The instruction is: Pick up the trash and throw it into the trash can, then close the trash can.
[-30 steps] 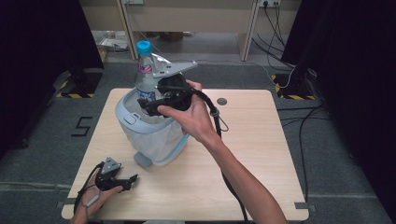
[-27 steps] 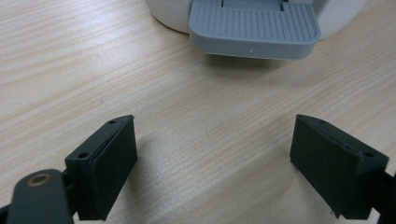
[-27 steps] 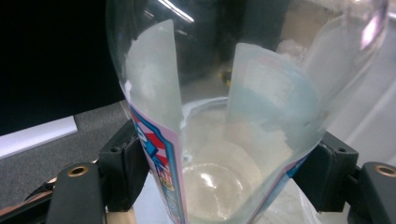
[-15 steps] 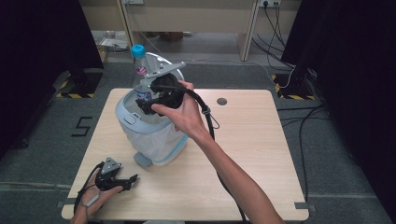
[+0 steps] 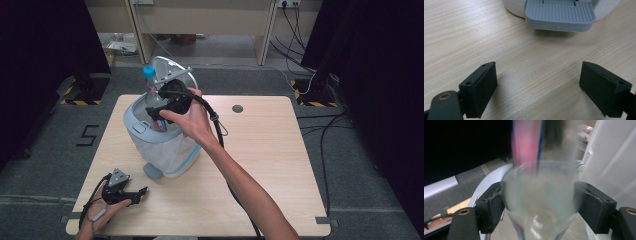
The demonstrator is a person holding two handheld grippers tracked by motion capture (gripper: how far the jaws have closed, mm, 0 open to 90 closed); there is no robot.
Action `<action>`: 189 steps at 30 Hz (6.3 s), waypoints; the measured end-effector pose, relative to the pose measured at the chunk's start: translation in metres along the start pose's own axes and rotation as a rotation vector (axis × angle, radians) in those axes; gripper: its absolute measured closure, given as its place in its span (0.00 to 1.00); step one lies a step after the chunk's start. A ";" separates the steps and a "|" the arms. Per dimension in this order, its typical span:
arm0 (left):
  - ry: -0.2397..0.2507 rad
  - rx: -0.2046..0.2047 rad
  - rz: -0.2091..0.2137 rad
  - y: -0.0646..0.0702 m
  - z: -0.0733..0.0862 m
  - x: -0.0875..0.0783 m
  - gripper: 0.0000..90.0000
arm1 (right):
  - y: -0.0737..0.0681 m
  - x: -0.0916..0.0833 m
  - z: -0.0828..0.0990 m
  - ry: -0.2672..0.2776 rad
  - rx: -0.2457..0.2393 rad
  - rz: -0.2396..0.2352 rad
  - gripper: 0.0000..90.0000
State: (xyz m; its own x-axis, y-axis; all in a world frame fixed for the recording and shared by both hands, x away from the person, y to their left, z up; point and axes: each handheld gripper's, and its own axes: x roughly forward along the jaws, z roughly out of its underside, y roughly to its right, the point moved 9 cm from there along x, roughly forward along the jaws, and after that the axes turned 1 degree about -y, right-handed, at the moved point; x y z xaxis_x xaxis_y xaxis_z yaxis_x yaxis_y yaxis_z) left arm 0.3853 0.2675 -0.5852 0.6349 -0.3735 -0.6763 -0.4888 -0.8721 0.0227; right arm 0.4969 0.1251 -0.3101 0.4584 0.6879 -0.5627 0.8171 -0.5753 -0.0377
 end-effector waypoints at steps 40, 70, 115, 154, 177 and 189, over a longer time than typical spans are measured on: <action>0.002 -0.006 -0.002 0.000 -0.001 0.000 0.15 | 0.025 -0.100 0.044 0.238 -0.035 -0.017 0.93; 0.002 -0.007 -0.002 0.000 -0.001 0.000 0.15 | 0.085 -0.113 0.081 0.260 0.071 0.084 0.96; 0.002 -0.006 -0.002 0.000 -0.001 0.000 0.15 | 0.089 -0.064 0.024 0.288 0.050 0.049 0.96; 0.002 -0.006 -0.002 0.000 -0.001 0.000 0.15 | 0.003 -0.028 0.049 0.210 -0.057 -0.122 0.97; 0.001 -0.007 -0.006 0.000 -0.001 0.001 0.15 | -0.033 0.003 0.035 0.170 -0.176 -0.068 1.00; -0.001 -0.005 -0.006 0.000 0.000 0.000 0.15 | -0.007 -0.024 0.039 0.240 -0.039 -0.107 0.84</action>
State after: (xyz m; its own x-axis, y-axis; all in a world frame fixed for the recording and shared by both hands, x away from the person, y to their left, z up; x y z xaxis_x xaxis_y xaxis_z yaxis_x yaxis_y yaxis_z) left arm 0.3860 0.2676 -0.5851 0.6374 -0.3679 -0.6770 -0.4821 -0.8758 0.0221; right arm 0.4660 0.0956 -0.3286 0.4343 0.8319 -0.3455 0.8762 -0.4791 -0.0524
